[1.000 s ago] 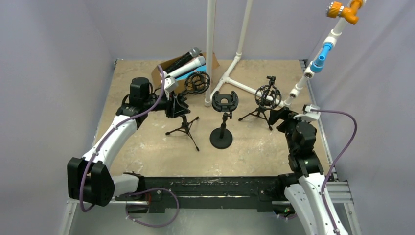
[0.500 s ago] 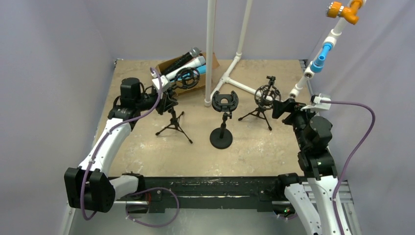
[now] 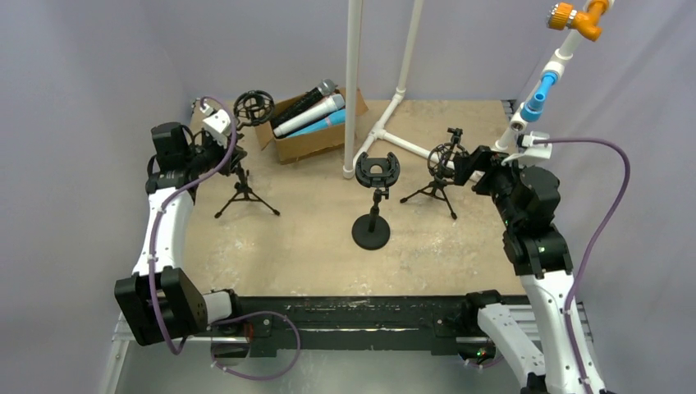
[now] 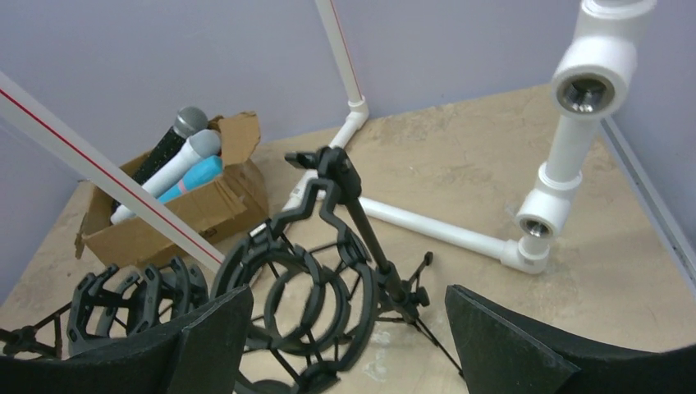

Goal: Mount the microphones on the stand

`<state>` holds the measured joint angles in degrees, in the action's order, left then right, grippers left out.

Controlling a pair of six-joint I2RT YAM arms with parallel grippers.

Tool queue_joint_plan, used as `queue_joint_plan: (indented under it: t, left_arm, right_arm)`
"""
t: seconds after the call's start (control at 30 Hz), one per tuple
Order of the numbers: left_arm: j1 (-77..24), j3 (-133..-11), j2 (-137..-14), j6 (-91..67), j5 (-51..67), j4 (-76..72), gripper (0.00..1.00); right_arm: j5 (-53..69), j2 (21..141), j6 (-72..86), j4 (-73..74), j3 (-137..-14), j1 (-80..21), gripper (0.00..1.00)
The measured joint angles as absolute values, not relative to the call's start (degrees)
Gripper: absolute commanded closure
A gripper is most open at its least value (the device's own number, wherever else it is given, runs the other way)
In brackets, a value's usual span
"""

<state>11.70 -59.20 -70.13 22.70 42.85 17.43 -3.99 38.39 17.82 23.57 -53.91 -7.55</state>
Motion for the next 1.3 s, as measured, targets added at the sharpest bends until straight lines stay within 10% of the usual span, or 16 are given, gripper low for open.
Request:
queue_joint_plan:
  t: [0.4,0.8,1.3]
  left_arm:
    - [19.57,-64.31,-78.43,21.74,44.99,15.97,0.86]
    - [23.90,-63.59,-77.28,21.65,38.92,11.62,0.01]
    - [24.34,-75.70,-72.27,16.86,36.51,31.46,0.00]
  right_arm:
    - [-3.62,49.69,16.51,25.61,-61.30,-11.68,0.09]
    - [-4.99,56.14,13.67,29.36,-69.28,-13.02,0.10]
    - [-6.50,63.64,9.39,31.53,-73.30,-15.84,0.23]
